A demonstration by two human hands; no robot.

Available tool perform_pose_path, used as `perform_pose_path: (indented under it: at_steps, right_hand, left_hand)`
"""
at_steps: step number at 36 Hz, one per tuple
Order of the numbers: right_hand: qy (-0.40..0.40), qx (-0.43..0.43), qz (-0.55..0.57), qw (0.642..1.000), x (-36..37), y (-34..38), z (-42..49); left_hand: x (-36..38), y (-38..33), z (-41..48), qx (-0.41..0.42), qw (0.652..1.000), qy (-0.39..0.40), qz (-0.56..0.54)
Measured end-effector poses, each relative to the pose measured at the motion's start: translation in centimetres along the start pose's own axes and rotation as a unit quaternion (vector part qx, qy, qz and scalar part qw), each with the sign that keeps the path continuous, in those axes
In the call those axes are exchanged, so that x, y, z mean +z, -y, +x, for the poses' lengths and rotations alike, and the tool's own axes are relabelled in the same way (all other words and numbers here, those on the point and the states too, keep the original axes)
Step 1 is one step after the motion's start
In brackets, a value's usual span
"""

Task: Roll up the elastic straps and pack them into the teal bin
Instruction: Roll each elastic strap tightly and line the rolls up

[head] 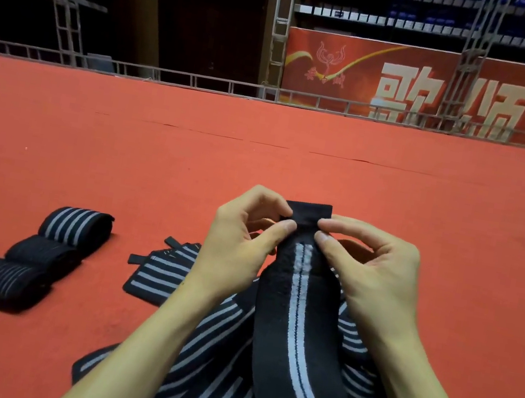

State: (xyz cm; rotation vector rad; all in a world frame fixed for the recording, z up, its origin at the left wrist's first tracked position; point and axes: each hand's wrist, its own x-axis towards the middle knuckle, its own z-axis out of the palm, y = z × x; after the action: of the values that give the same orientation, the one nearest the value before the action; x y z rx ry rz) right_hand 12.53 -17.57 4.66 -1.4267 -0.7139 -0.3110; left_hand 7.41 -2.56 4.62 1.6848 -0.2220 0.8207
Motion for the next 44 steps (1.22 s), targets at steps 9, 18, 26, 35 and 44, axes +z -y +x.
perform_pose_path:
  at_steps: [9, 18, 26, 35, 44]
  right_hand:
    - [0.008, -0.001, -0.013, 1.000, 0.0, 0.1, -0.1]
    - [0.016, 0.003, 0.016, 1.000, 0.0, 0.8, -0.1]
    - [0.025, 0.006, -0.053, 0.998, -0.5, 1.0, 0.5]
    - [0.029, 0.050, 0.082, 0.995, -0.5, 1.8, 0.3]
    - [-0.003, 0.018, 0.108, 0.994, -0.7, 1.5, 0.2]
  left_hand:
    - [0.0, -0.6, -0.3, -0.013, 1.000, -0.004, 0.002]
    - [0.2, -0.7, 0.0, 0.013, 0.998, -0.032, 0.048]
    - [0.4, 0.1, -0.2, 0.113, 0.980, -0.048, 0.155]
    - [0.9, 0.0, -0.5, 0.135, 0.982, -0.069, 0.110]
    - [1.3, -1.7, -0.5, -0.002, 0.996, -0.058, -0.061]
